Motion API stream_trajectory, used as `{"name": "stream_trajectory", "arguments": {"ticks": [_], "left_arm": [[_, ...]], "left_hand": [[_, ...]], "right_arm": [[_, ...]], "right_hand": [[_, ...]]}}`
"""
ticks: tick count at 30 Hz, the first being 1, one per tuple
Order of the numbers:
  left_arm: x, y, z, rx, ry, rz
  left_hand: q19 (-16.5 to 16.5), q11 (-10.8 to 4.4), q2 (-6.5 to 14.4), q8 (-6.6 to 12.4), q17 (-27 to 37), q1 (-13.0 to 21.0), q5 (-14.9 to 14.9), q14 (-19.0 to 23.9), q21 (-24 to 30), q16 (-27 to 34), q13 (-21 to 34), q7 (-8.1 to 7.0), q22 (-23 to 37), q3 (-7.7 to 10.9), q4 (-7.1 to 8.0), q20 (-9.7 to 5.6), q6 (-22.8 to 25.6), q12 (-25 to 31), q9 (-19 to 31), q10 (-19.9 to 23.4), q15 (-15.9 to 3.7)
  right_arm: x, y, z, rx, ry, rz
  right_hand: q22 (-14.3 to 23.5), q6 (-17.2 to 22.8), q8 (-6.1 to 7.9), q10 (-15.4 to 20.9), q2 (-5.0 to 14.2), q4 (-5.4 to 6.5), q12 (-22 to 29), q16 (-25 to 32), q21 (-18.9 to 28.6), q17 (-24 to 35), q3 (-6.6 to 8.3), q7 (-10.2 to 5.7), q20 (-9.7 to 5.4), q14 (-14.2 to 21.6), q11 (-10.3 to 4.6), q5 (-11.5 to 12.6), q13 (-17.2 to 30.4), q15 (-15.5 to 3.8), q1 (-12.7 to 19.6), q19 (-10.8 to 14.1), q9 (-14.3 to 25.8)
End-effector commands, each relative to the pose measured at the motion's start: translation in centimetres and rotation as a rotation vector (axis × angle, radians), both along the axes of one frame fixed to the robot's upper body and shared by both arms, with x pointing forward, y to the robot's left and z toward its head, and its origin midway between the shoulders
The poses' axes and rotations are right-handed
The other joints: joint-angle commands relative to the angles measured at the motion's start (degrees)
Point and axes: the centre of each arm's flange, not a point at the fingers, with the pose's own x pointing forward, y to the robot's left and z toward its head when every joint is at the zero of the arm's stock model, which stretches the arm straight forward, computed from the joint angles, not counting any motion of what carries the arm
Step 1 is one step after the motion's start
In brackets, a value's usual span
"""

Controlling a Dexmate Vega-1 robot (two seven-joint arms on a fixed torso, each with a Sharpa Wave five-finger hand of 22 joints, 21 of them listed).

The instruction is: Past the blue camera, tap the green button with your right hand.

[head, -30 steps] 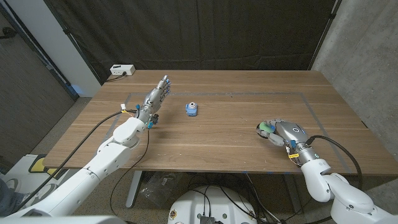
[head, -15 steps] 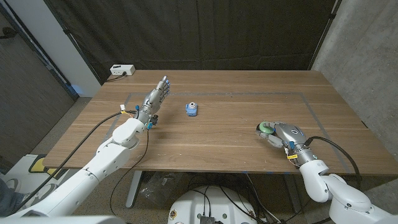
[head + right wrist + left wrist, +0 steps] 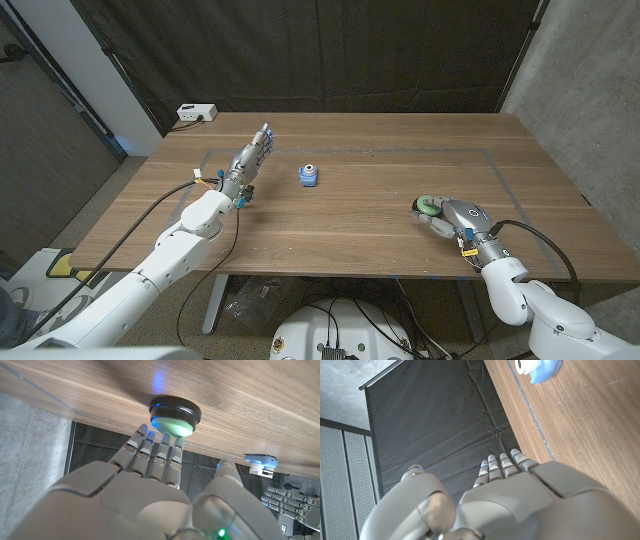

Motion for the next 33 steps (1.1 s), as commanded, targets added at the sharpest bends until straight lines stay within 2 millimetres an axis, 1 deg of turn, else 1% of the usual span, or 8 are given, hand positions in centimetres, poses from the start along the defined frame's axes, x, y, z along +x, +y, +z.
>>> {"name": "stream_trajectory", "arguments": {"ticks": [1, 5, 7, 8, 10, 14, 27, 33], "left_arm": [[0.3, -0.3, -0.5, -0.004, 0.012, -0.005], [0.3, -0.2, -0.7, -0.007, 0.016, -0.003], [0.3, -0.2, -0.8, -0.008, 0.018, -0.002], [0.3, -0.2, -0.8, -0.01, 0.019, -0.002], [0.3, -0.2, -0.9, -0.01, 0.022, -0.002], [0.3, -0.3, -1.1, -0.011, 0.026, -0.003], [0.1, -0.3, -1.6, -0.015, 0.037, -0.007], [0.1, -0.4, -1.8, -0.015, 0.041, -0.01]], "left_hand": [[-0.1, -0.27, 0.1, -0.06, 0.3, -0.3, 0.0, 0.5, 0.0, -0.3, 0.1, 0.27, 0.3, -0.37, 0.23, -0.92, 0.3, 0.0, 0.2, 0.3, -0.15], [-0.1, -0.24, 0.1, -0.07, 0.3, -0.3, 0.0, 0.4, 0.0, -0.3, 0.1, 0.27, 0.3, -0.41, 0.23, -0.91, 0.3, 0.0, 0.2, 0.3, -0.22], [-0.1, -0.2, 0.1, -0.05, 0.3, -0.3, 0.0, 0.5, 0.0, -0.3, 0.1, 0.26, 0.3, -0.43, 0.23, -0.87, 0.4, 0.0, 0.2, 0.3, -0.17], [-0.1, -0.2, 0.1, -0.06, 0.3, -0.3, 0.0, 0.4, 0.0, -0.3, 0.1, 0.22, 0.3, -0.44, 0.24, -0.86, 0.4, 0.0, 0.2, 0.3, -0.21], [-0.1, -0.24, 0.2, -0.06, 0.3, -0.3, 0.0, 0.4, -0.1, -0.3, 0.1, 0.23, 0.3, -0.46, 0.24, -0.81, 0.4, 0.0, 0.2, 0.2, -0.16], [-0.2, -0.23, 0.2, -0.06, 0.3, -0.3, 0.0, 0.4, -0.1, -0.3, 0.1, 0.26, 0.3, -0.51, 0.24, -0.7, 0.4, 0.0, 0.2, 0.3, -0.13], [-0.4, -0.2, 0.2, -0.12, 0.3, -0.2, -0.1, 0.4, -0.1, -0.4, 0.1, 0.23, 0.3, -0.64, 0.26, -0.56, 0.4, -0.1, 0.2, 0.2, -0.22], [-0.4, -0.19, 0.3, -0.11, 0.3, -0.2, -0.1, 0.4, -0.1, -0.4, 0.1, 0.23, 0.3, -0.7, 0.27, -0.57, 0.4, -0.1, 0.2, 0.2, -0.22]], "right_arm": [[0.3, -0.1, -0.5, 0.007, 0.037, 0.005], [0.5, 0.0, -0.8, 0.009, 0.047, 0.009], [0.5, 0.0, -0.9, 0.009, 0.047, 0.011], [0.5, 0.0, -0.9, 0.011, 0.046, 0.011], [0.5, 0.0, -1.0, 0.01, 0.047, 0.013], [0.7, 0.1, -1.1, 0.006, 0.057, 0.014], [0.9, 0.2, -1.8, -0.012, 0.086, 0.016], [1.1, 0.1, -2.5, -0.008, 0.106, 0.012]], "right_hand": [[0.3, 1.2, 0.43, 1.9, 0.26, 0.24, 0.8, 0.6, 0.6, 0.2, 0.19, -0.02, -3.1, 1.1, -0.16, -0.2, 0.2, -3.1, 0.6, 1.3, 0.3], [0.3, 2.3, 0.69, 2.9, 0.28, 0.27, 1.0, 0.8, 0.7, 0.2, 0.21, -0.02, -3.26, 2.0, -0.21, -0.3, 0.2, -3.12, 0.6, 1.9, 0.3], [0.3, 3.5, 0.95, 3.8, 0.3, 0.31, 1.2, 1.0, 0.9, 0.2, 0.21, -0.16, -3.32, 3.0, -0.9, -0.4, 0.2, -3.38, 0.6, 2.5, 0.3], [0.3, 4.3, 1.17, 4.1, 0.28, 0.31, 1.3, 1.0, 0.9, 0.2, 0.21, -0.24, -3.38, 3.2, -0.97, -0.5, 0.2, -3.52, 0.6, 2.8, 0.3], [0.3, 5.1, 1.33, 5.1, 0.25, 0.29, 1.5, 0.9, 0.9, 0.2, 0.23, -0.53, -3.39, 3.5, -0.9, -0.6, 0.1, -3.53, 0.7, 2.9, 0.3], [0.3, 6.1, 1.48, 5.9, 0.24, 0.29, 1.7, 1.0, 1.0, 0.2, 0.24, -0.65, -3.46, 4.2, -0.86, -0.6, 0.1, -3.7, 0.7, 3.3, 0.3], [0.3, 9.1, 2.11, 6.9, 0.28, 0.2, 1.8, 0.7, 0.9, 0.2, 0.37, -0.99, -3.49, 4.7, -1.09, -0.7, 0.1, -3.98, 0.9, 3.6, 0.2], [0.4, 11.3, 2.5, 8.1, 0.3, 0.22, 1.9, 0.7, 1.0, 0.2, 0.41, -1.5, -3.61, 5.3, -1.78, -0.8, 0.1, -4.12, 1.0, 4.1, 0.1]]}}
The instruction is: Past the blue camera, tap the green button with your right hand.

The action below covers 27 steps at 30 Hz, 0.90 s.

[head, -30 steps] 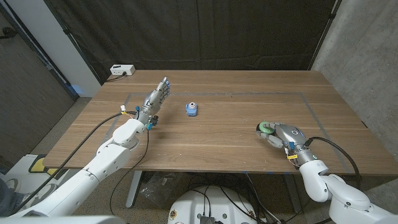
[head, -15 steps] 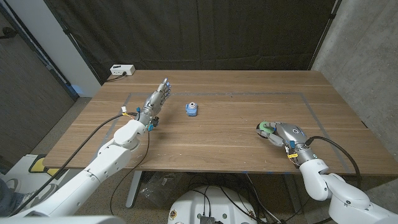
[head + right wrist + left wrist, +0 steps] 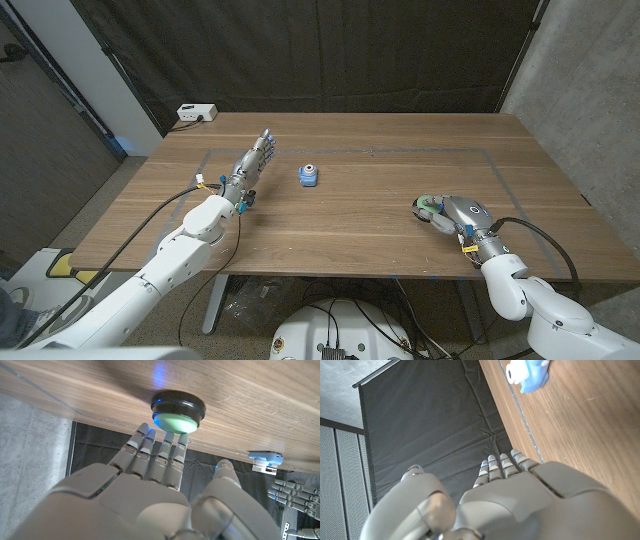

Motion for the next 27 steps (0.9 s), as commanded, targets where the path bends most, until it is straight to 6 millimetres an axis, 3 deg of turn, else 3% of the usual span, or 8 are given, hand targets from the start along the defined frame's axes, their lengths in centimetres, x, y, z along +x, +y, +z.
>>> {"name": "stream_trajectory", "arguments": {"ticks": [1, 17, 27], "left_arm": [[-0.1, -0.1, -0.4, -0.003, 0.008, -0.007], [-0.1, -0.2, -0.4, -0.001, 0.012, -0.008], [-0.1, -0.2, -0.5, -0.005, 0.009, -0.013]], "left_hand": [[-0.3, -0.21, 0.0, -0.12, 0.3, 0.1, -0.1, 0.2, -0.1, -0.4, 0.1, 0.22, 0.3, -0.23, 0.27, -0.3, 0.4, -0.1, 0.2, 0.2, -0.04], [-0.4, -0.23, 0.0, -0.15, 0.3, 0.2, -0.1, 0.2, -0.2, -0.4, 0.1, 0.15, 0.3, -0.41, 0.29, -0.15, 0.4, -0.2, 0.2, 0.2, -0.02], [-0.5, -0.21, 0.1, -0.14, 0.3, 0.2, -0.1, 0.1, -0.2, -0.4, 0.1, 0.08, 0.3, -0.52, 0.31, -0.09, 0.5, -0.1, 0.3, 0.3, -0.06]], "right_arm": [[0.4, 0.0, -1.2, -0.003, 0.044, -0.002], [0.8, -0.5, -1.8, 0.041, 0.086, -0.012], [0.2, -0.3, -0.6, 0.042, 0.045, -0.004]], "right_hand": [[0.1, 1.8, 0.5, 1.8, 0.04, 0.06, 0.6, 0.0, 0.3, 0.2, 0.26, -0.06, -3.66, 0.9, -0.8, -0.2, 0.3, -3.95, 0.7, 0.8, 0.1], [0.1, 3.0, 0.19, 3.9, -0.33, 0.18, 0.9, 0.4, 0.5, 0.2, 0.03, 0.49, -3.56, 3.1, -0.47, -0.3, 0.3, -4.43, 0.5, 2.0, 0.1], [0.1, 2.8, -0.09, 3.9, -0.38, 0.21, 0.7, 0.3, 0.6, 0.2, -0.01, 0.51, -3.6, 3.4, -0.44, -0.3, 0.3, -4.43, 0.4, 2.4, 0.1]]}}
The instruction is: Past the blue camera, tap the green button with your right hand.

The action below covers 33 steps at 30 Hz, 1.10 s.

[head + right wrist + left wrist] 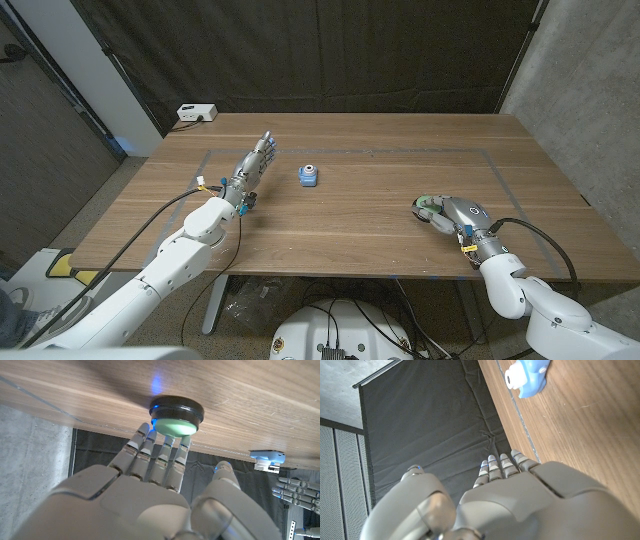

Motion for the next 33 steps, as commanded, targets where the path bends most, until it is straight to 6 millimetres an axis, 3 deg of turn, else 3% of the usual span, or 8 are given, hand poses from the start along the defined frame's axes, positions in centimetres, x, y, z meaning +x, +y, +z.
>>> {"name": "stream_trajectory", "arguments": {"ticks": [1, 16, 33], "left_arm": [[0.1, 0.0, -0.1, -0.002, 0.001, -0.007], [0.4, -0.1, -0.1, -0.006, 0.002, -0.014], [0.6, 0.0, 0.2, 0.005, -0.004, -0.021]], "left_hand": [[-0.3, -0.17, 0.4, -0.15, 0.3, -0.1, -0.1, 0.1, -0.2, -0.4, 0.1, 0.1, 0.3, -0.29, 0.07, -0.31, 0.5, -0.2, 0.3, 0.2, -0.05], [-0.3, -0.37, 0.5, -0.17, 0.3, -0.1, -0.1, 0.1, -0.1, -0.4, 0.1, 0.16, 0.3, -0.45, 0.07, -0.32, 0.5, -0.2, 0.3, 0.2, -0.01], [-0.4, -0.34, 0.6, -0.17, 0.3, 0.0, -0.2, 0.1, -0.1, -0.4, 0.2, 0.1, 0.3, -0.61, 0.1, -0.25, 0.6, -0.2, 0.3, 0.3, -0.05]], "right_arm": [[-0.5, 0.0, 0.7, 0.005, -0.022, 0.001], [-1.5, 0.0, 2.3, 0.006, -0.075, 0.005], [-1.8, 0.7, 3.1, 0.033, -0.096, 0.013]], "right_hand": [[0.1, 0.8, -0.26, 3.9, -0.57, 0.22, 0.3, 0.3, 0.3, 0.2, -0.01, 0.8, -3.34, 0.9, -0.45, -0.1, 0.3, -4.34, 0.2, 0.7, 0.1], [0.1, 0.1, -0.88, 3.1, -0.53, 0.22, -0.3, 0.1, 0.2, 0.2, 0.04, 0.58, -3.52, 1.1, -0.61, -0.1, 0.3, -4.43, 0.3, 0.9, 0.2], [0.2, -5.8, -3.76, -0.1, -0.6, 0.14, -2.2, -1.0, -0.6, 0.3, 0.14, -0.08, -2.67, -1.1, -0.09, 0.0, 0.4, -3.26, 0.5, -0.3, 0.3]]}}
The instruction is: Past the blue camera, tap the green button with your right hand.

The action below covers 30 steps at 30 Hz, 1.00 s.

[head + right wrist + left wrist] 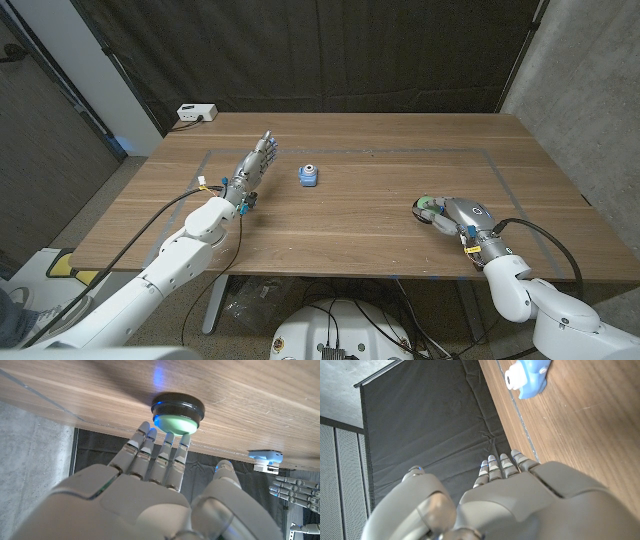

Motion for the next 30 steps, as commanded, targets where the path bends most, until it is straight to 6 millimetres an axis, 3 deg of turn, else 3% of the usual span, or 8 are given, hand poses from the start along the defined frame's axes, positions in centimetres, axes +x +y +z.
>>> {"name": "stream_trajectory", "arguments": {"ticks": [1, 30], "left_arm": [[0.17, 0.08, 0.16, 0.008, -0.002, -0.005], [0.78, 0.71, 0.8, 0.024, -0.013, -0.026]], "left_hand": [[-0.4, -0.32, 0.0, -0.19, 0.3, 0.6, -0.2, 0.1, -0.1, -0.4, 0.2, 0.11, 0.3, -0.24, 0.03, -0.25, 0.5, -0.2, 0.3, 0.3, 0.0], [-0.4, -0.29, 0.1, -0.22, 0.3, 0.6, -0.2, 0.1, -0.1, -0.4, 0.2, 0.1, 0.3, -0.53, 0.05, -0.21, 0.5, -0.2, 0.3, 0.2, -0.07]], "right_arm": [[-0.26, 0.46, 0.87, 0.018, -0.032, 0.004], [-0.71, 1.33, 1.82, 0.019, -0.088, -0.014]], "right_hand": [[0.2, -1.0, -0.36, -0.4, -0.37, 0.14, -0.4, -0.1, -0.3, 0.2, 0.14, -0.38, -2.76, -0.6, -0.03, 0.0, 0.2, -3.3, 0.3, -0.3, 0.2], [0.2, -1.8, -0.42, -1.0, -0.49, 0.06, -0.8, -0.1, -0.6, 0.2, 0.18, -0.25, -2.43, -1.2, -0.04, 0.0, 0.2, -3.08, 0.4, -0.9, 0.3]]}}
